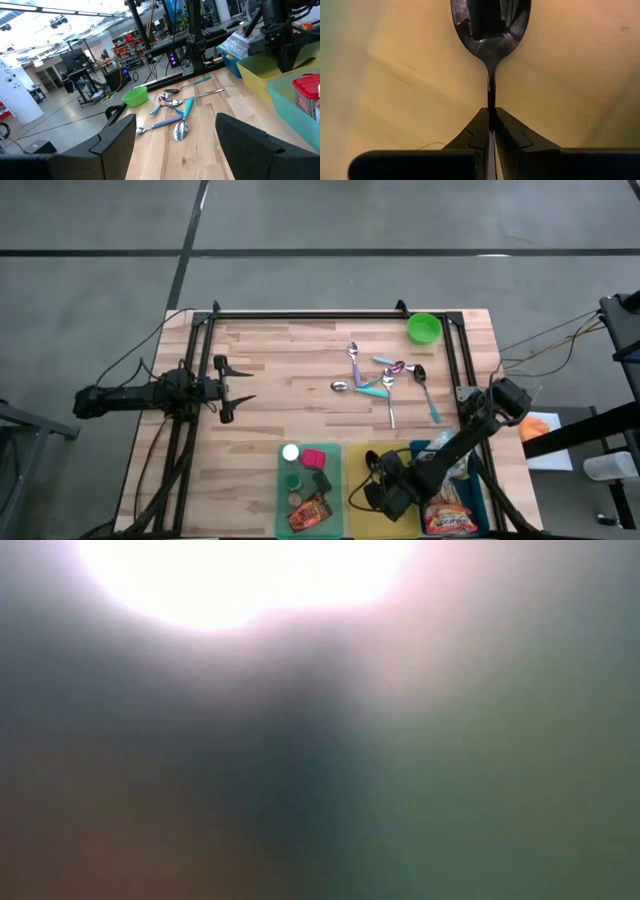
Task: Pick & Place Food Item
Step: Put the black spoon into the yellow bin, then put the left blue spoon into the yellow bin
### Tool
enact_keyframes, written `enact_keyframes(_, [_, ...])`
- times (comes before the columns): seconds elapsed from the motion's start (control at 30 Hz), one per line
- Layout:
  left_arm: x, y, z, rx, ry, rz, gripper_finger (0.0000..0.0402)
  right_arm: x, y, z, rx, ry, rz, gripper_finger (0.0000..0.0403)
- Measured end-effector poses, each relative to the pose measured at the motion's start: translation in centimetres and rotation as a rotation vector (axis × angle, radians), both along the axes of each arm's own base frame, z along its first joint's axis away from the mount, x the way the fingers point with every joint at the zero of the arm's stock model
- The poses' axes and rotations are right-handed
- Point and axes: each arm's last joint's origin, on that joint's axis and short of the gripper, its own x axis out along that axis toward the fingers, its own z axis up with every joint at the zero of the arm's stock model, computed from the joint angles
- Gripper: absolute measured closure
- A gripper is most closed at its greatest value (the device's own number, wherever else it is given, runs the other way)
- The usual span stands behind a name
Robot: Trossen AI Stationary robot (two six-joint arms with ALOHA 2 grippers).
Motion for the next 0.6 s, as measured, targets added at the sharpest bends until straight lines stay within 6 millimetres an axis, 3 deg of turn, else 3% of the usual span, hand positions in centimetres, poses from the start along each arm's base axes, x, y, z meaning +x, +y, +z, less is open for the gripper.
enact_keyframes(0.3, [0.0,0.0,0.0,0.0,0.0,0.0,0.0126,0.09,-0.12,-0.04,0.016,-0.005,-0.069,0.0375])
enact_keyframes(0.6, [0.0,0.0,0.0,0.0,0.0,0.0,0.0126,0.26,-0.14,-0.03,0.0,-0.029,-0.037,0.0277])
